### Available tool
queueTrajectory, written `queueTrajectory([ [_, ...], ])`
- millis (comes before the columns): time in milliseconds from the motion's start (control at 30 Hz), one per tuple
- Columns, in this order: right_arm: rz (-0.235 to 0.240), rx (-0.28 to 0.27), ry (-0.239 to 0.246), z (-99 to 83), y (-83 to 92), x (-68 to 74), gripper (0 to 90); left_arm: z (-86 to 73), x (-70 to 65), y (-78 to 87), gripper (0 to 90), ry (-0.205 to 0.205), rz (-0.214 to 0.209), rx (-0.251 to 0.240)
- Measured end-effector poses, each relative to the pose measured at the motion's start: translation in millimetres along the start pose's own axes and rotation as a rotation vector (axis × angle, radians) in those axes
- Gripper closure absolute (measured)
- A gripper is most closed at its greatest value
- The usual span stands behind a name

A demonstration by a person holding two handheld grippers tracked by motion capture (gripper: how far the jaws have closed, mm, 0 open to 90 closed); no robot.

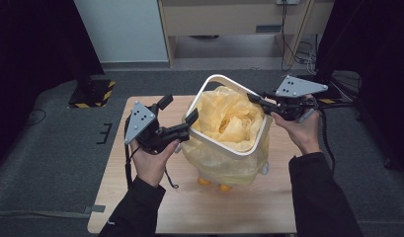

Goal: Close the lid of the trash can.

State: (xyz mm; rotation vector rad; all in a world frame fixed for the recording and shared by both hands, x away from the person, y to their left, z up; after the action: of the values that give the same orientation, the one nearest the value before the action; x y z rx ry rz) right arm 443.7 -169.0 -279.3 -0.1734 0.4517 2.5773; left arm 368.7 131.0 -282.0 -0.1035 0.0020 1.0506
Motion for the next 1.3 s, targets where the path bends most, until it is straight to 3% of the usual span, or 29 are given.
queueTrajectory([
  [567, -0.013, -0.035, -0.037, -10.4, -0.2, -6.6, 80.3, -1.0, -7.7, -6.1, 13.4, 0.002, -0.029, 0.009],
  [733, -0.036, -0.007, -0.001, -8.9, 0.2, -5.6, 80.4, 0.0, -8.3, -6.3, 13.7, -0.01, -0.029, 0.012],
  [1067, 0.005, -0.057, -0.064, -12.6, -1.2, -9.7, 80.3, -0.7, -8.6, -8.3, 13.2, -0.001, -0.039, 0.019],
  [1167, 0.024, -0.059, -0.072, -11.7, -0.3, -7.5, 79.9, -1.8, -10.6, -10.4, 13.4, -0.011, -0.037, 0.035],
  [1200, 0.028, -0.058, -0.074, -11.4, -0.4, -6.7, 78.6, -3.1, -10.5, -10.8, 14.9, -0.033, -0.022, 0.06],
  [1300, 0.021, -0.07, -0.076, -12.2, 0.1, -6.0, 75.0, -4.9, -9.6, -11.0, 14.0, -0.009, -0.031, 0.053],
])
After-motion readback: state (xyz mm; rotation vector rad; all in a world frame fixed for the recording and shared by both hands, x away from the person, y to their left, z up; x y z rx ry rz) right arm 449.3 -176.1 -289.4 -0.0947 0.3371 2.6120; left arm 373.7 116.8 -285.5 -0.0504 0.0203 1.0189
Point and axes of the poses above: each handheld gripper's, and its own axes: y roughly backward along the jaws, z roughly out of its top, x roughly to its left, the point moved 3 cm from there along -y, roughly forward along the jaws, and after that the axes turned 9 degrees about z, right-handed, at the moved point
